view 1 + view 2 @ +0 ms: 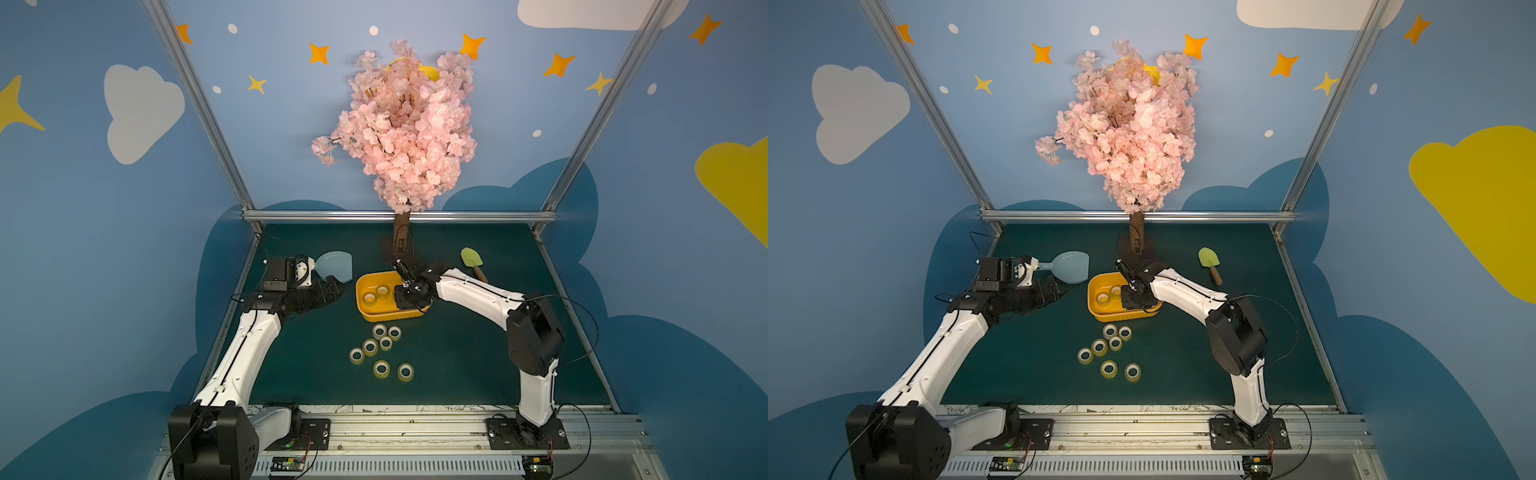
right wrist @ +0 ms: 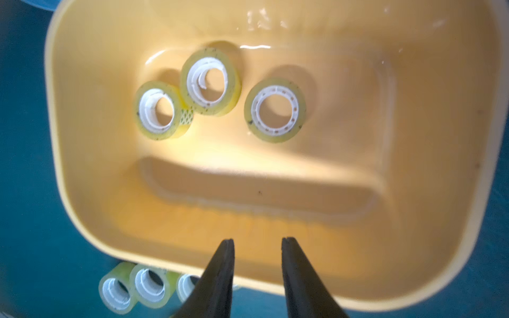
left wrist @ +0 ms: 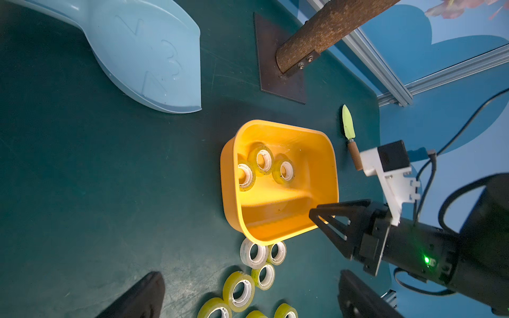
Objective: Put the transparent tape into the storage box
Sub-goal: Place the tape in the storage box, then pick up the tape at the center of the board.
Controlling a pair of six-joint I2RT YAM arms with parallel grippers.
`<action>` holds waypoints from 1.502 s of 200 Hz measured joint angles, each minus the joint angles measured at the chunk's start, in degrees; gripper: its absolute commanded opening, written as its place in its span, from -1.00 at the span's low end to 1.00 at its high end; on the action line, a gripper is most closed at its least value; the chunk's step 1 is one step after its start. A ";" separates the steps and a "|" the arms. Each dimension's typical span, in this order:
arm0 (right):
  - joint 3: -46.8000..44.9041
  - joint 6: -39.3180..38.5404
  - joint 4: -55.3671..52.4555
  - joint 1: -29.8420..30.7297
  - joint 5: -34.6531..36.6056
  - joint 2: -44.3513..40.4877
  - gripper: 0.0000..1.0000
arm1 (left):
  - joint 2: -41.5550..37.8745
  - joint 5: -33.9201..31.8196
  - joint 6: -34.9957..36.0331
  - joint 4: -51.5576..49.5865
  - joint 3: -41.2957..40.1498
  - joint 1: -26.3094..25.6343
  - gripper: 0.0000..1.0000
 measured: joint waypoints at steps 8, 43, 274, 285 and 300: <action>-1.75 0.31 0.35 0.98 0.11 -1.38 -0.31 | -0.39 -0.28 0.04 0.04 -0.02 -0.22 1.00; -8.87 1.27 1.62 4.55 1.38 -6.71 -0.34 | -1.60 -1.97 0.48 0.17 -0.24 -1.18 1.00; -33.55 6.75 10.60 10.49 1.66 -24.90 -0.35 | -0.59 -0.98 -5.14 0.17 -7.13 -2.80 1.00; -33.53 7.10 11.98 10.54 0.50 -23.17 -0.34 | -0.59 -0.98 -4.85 -0.20 -6.93 -2.82 1.00; -33.46 7.48 13.44 10.56 -0.94 -20.65 -0.29 | -0.61 -1.20 -3.85 -1.14 -6.34 -2.82 1.00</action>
